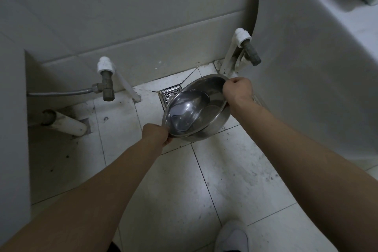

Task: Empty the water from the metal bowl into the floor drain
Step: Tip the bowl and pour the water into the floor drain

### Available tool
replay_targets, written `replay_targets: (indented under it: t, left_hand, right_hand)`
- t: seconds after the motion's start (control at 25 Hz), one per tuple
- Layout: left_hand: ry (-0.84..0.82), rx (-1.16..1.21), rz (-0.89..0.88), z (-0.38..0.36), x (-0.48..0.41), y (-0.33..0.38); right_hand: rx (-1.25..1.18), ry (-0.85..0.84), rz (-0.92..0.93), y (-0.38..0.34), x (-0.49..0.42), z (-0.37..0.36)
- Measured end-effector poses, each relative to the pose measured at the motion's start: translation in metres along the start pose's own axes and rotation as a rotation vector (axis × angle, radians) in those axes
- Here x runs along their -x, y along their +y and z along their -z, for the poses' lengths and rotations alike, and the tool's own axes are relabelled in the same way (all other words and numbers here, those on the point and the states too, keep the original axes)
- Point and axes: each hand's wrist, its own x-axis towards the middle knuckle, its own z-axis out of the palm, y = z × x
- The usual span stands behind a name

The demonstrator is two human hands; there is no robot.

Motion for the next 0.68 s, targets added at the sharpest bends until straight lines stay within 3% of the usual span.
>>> replay_targets:
  t: [0.68]
  left_hand:
    - [-0.019, 0.003, 0.004, 0.0005, -0.0002, 0.0014]
  right_hand:
    - [-0.049, -0.001, 0.017, -0.0023, -0.0005, -0.0010]
